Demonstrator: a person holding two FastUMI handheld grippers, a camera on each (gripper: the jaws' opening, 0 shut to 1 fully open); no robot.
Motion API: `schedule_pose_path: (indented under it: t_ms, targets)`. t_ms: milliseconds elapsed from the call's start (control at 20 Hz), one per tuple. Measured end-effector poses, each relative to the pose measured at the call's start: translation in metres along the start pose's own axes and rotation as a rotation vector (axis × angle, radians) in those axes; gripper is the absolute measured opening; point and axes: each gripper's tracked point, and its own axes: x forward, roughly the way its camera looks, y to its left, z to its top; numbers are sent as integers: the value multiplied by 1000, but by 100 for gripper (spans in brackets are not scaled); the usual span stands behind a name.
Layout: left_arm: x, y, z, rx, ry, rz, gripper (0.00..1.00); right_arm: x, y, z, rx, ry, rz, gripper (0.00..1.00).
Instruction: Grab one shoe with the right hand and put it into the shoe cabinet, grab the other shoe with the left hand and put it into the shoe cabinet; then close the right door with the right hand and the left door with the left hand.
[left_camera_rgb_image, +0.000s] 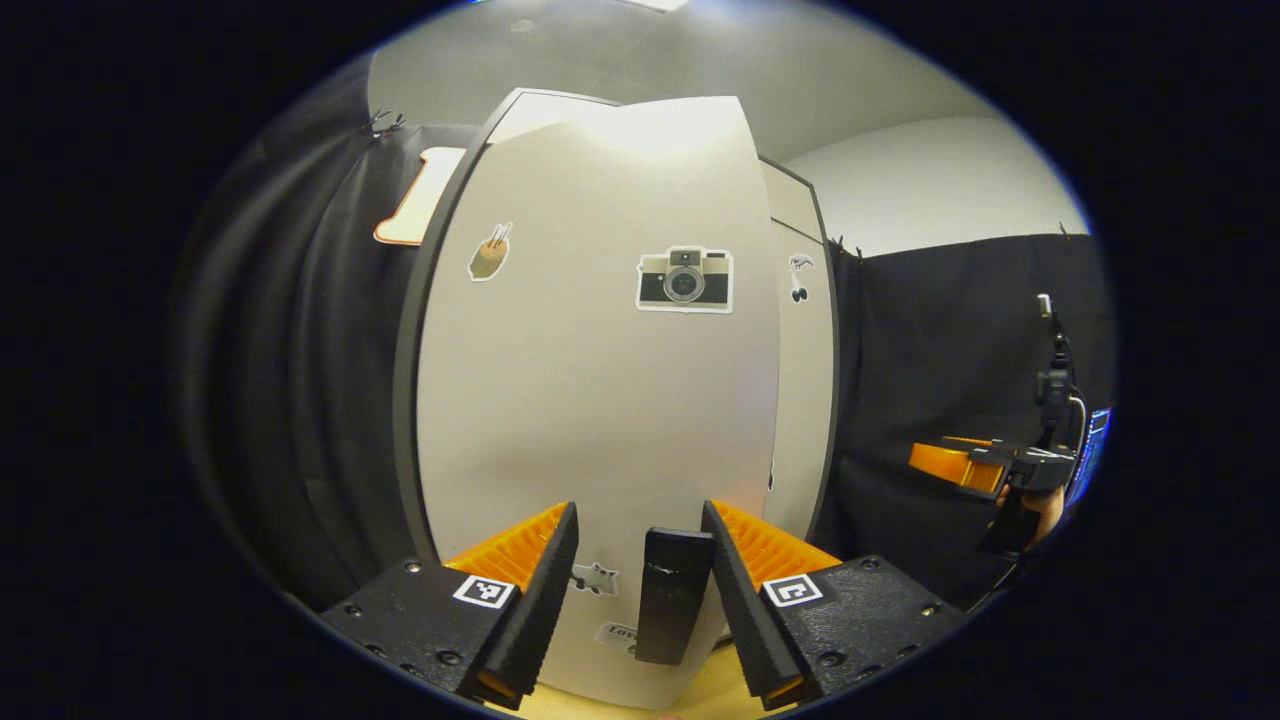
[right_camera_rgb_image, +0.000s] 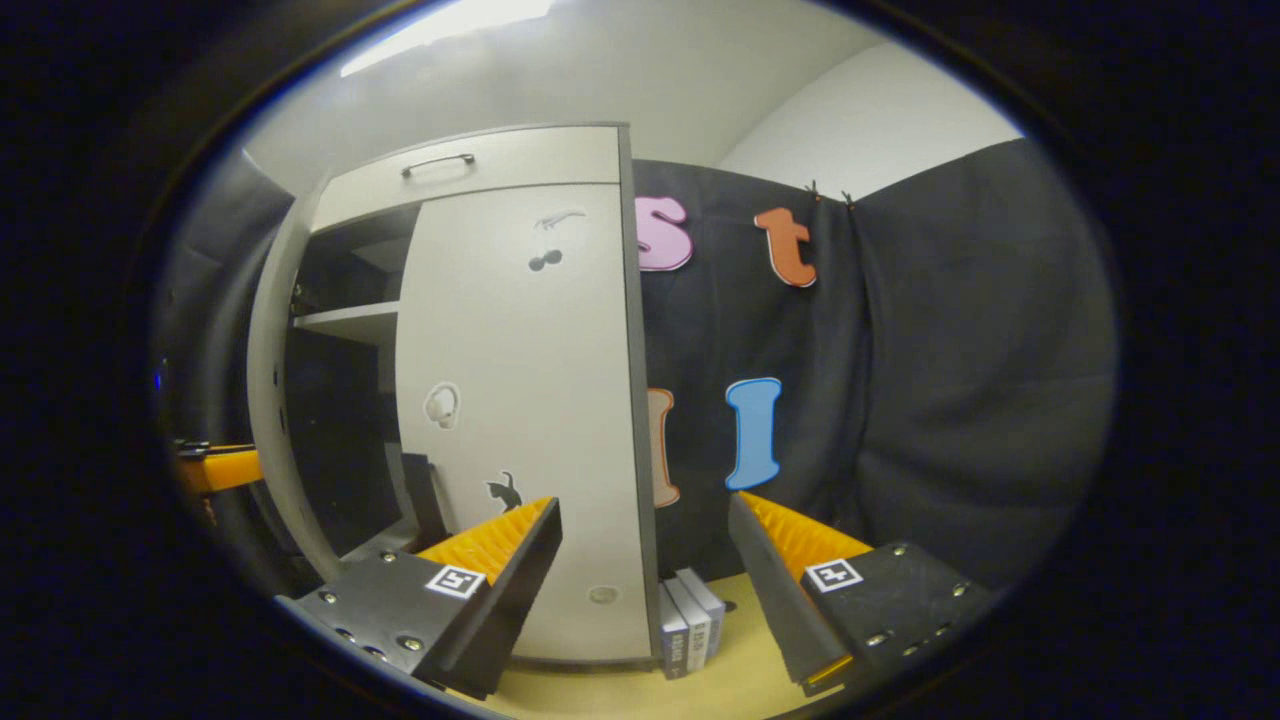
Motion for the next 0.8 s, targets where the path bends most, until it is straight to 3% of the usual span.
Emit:
schedule_pose_path:
  t_ms: [300,800]
  targets:
    - [36,-8,-5,-36,15,-11,76,-23,-29,5,-27,-9,-49,97]
    - [65,-7,-10,34,26,45,76,-40,-64,10,-33,-15,-95,100]
